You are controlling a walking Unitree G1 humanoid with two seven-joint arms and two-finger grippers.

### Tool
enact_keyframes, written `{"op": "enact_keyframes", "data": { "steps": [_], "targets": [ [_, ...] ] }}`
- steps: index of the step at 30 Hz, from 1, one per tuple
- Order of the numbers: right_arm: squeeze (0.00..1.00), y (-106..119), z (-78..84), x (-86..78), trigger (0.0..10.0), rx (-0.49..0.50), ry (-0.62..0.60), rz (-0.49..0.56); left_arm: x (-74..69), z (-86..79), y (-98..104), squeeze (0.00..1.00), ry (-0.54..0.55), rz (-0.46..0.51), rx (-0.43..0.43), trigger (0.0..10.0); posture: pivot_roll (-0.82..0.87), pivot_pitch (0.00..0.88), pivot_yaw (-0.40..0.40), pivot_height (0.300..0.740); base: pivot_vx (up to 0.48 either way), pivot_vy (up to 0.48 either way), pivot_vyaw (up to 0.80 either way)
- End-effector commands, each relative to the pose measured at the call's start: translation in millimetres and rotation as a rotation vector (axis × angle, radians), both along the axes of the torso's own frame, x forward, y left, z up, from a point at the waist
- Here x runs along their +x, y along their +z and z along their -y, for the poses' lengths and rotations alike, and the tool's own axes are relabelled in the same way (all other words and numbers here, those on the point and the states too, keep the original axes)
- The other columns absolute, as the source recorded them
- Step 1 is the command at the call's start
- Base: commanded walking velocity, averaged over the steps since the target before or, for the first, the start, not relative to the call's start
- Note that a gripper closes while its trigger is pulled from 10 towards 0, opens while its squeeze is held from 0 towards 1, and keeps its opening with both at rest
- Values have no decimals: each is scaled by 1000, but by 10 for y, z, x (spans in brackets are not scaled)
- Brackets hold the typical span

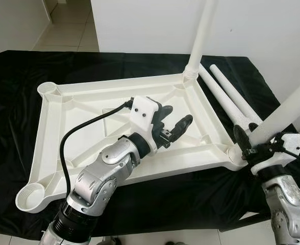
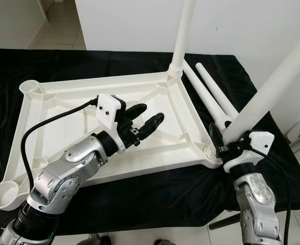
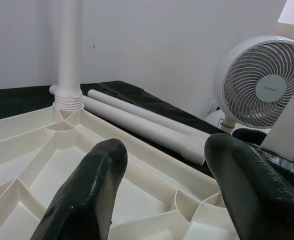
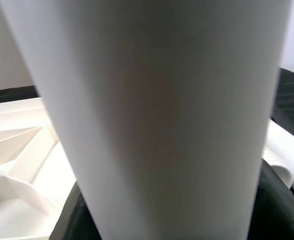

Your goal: Building children table

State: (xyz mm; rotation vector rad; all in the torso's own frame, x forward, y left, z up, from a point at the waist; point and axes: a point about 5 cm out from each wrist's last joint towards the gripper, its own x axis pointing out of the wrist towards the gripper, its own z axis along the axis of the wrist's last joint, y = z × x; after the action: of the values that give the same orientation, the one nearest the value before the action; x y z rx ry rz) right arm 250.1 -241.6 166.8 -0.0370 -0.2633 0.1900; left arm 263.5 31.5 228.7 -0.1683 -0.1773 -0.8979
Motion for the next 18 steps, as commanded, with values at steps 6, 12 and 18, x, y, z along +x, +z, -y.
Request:
{"op": "enact_keyframes", "data": {
  "steps": [6, 12, 18],
  "targets": [
    [0, -265, -26, -33, 10000, 35, 9, -153, -61, 44, 21, 0, -96, 23, 10, 10000, -25, 153, 32, 740, 0, 0, 0],
    [0, -280, -51, -40, 10000, 39, -5, -157, -70, 47, 27, 0, -96, 23, 7, 10000, -27, 159, 32, 740, 0, 0, 0],
    [0, -294, -55, -63, 10000, 49, -81, -147, -74, 45, 36, 0, -95, 25, 6, 10000, -26, 158, 30, 740, 0, 0, 0]
  ]
}}
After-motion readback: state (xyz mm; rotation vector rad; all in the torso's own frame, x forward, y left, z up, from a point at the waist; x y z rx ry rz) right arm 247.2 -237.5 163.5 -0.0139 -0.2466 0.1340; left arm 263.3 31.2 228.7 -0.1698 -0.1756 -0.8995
